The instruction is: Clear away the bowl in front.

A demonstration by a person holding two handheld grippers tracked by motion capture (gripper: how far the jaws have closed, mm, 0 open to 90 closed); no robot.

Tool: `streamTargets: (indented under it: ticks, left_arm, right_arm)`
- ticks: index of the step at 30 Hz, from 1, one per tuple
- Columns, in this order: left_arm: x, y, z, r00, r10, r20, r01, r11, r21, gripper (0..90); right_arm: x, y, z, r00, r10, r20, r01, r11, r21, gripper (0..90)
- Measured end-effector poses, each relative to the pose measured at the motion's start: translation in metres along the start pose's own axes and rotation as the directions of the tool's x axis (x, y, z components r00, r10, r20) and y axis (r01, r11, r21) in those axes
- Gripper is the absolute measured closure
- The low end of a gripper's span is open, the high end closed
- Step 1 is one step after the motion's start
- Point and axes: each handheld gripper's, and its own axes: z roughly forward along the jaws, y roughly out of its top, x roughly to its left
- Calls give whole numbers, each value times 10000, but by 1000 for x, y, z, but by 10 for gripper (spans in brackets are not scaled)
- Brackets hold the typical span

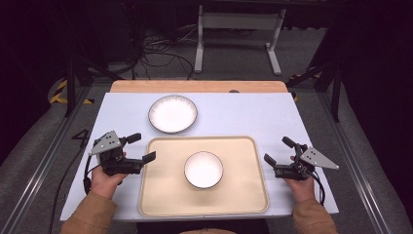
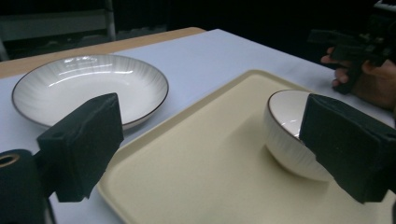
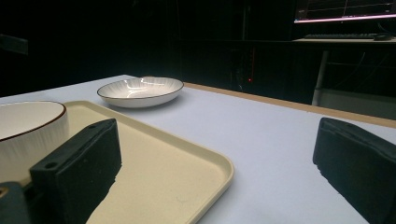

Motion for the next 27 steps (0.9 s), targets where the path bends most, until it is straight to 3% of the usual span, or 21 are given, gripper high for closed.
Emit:
streamTargets:
  ticks: [4,6,8,12,14,16,18,27]
  left_arm:
    - [7,-13,-1,9998,-191,10,191,9998,100,71]
    - [9,-21,-2,9997,-255,-57,254,9995,-183,69]
    - [13,-27,-1,9990,-444,-19,444,9990,-47,70]
    - [19,-38,0,9976,-644,-238,642,9979,-117,74]
    - [21,-41,-1,9971,-543,-538,536,9985,-141,78]
    - [24,-45,-2,9963,-657,-560,643,9976,-274,79]
    - [26,-49,0,9951,-684,-719,683,9977,-36,79]
    - [26,-50,1,9961,-525,-707,535,9985,119,74]
  right_arm:
    - [-1,0,-1,10000,-73,54,72,10000,47,15]
    - [-1,0,-1,9999,-112,52,112,9999,62,15]
    - [-1,0,-1,9999,-118,42,118,9999,86,15]
    - [-1,0,-1,9999,-154,35,154,9998,143,15]
    - [-1,0,0,9999,-163,29,162,9997,159,15]
    - [-1,-1,0,9998,-179,28,179,9997,183,15]
    - [-1,-1,0,9999,-163,15,162,9996,214,15]
    - [-1,-2,0,9999,-154,35,153,9994,305,15]
